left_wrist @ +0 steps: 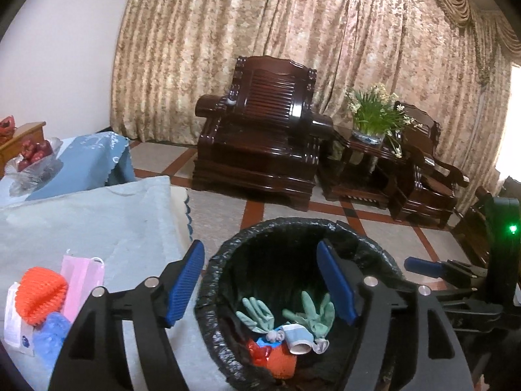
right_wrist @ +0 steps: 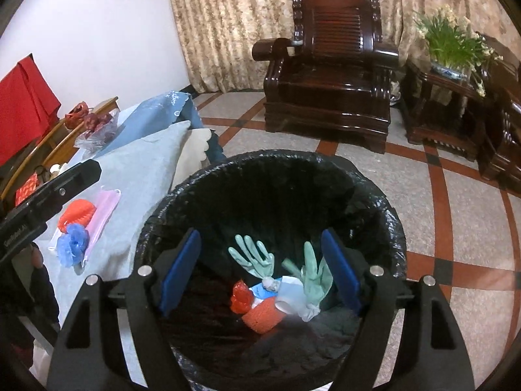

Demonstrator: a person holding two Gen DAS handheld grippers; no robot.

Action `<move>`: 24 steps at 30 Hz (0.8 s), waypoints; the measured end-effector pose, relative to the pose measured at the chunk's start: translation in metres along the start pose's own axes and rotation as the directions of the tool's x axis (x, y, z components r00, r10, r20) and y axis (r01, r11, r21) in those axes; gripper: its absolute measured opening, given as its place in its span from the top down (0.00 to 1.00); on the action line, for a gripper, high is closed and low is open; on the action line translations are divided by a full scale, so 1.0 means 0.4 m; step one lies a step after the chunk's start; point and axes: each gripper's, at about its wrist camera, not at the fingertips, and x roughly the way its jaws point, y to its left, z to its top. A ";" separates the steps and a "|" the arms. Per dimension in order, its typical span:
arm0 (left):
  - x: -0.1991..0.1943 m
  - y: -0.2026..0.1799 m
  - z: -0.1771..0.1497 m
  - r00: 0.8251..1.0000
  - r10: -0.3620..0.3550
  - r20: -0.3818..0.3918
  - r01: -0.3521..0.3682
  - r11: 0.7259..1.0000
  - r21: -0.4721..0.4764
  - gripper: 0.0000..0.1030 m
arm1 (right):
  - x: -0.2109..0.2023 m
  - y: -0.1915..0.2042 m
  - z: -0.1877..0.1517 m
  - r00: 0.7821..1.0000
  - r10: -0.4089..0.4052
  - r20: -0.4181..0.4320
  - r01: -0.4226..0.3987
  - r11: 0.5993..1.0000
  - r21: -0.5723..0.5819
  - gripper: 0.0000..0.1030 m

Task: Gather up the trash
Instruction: 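Move both grippers back from the bin to the trash pile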

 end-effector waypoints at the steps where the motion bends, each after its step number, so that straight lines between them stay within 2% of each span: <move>1: -0.005 0.003 -0.001 1.000 0.006 0.004 -0.006 1.000 0.001 0.32 | -0.003 0.005 0.004 1.000 0.005 0.006 -0.005 1.000 -0.003 0.28; 11: -0.091 0.098 -0.021 0.994 0.101 0.035 -0.101 0.995 -0.021 0.29 | -0.013 0.110 0.038 0.997 0.061 0.050 -0.058 0.997 -0.052 0.28; 16: -0.147 0.176 -0.049 0.984 0.175 0.037 -0.174 0.984 -0.032 0.27 | -0.002 0.215 0.054 0.991 0.117 0.069 -0.110 0.989 -0.101 0.25; 21: -0.204 0.273 -0.098 0.963 0.269 0.028 -0.268 0.962 -0.057 0.23 | 0.026 0.341 0.054 0.982 0.177 0.062 -0.164 0.972 -0.169 0.22; 24: -0.240 0.343 -0.136 0.942 0.337 0.006 -0.336 0.939 -0.073 0.21 | 0.046 0.413 0.045 0.977 0.210 0.047 -0.196 0.958 -0.208 0.18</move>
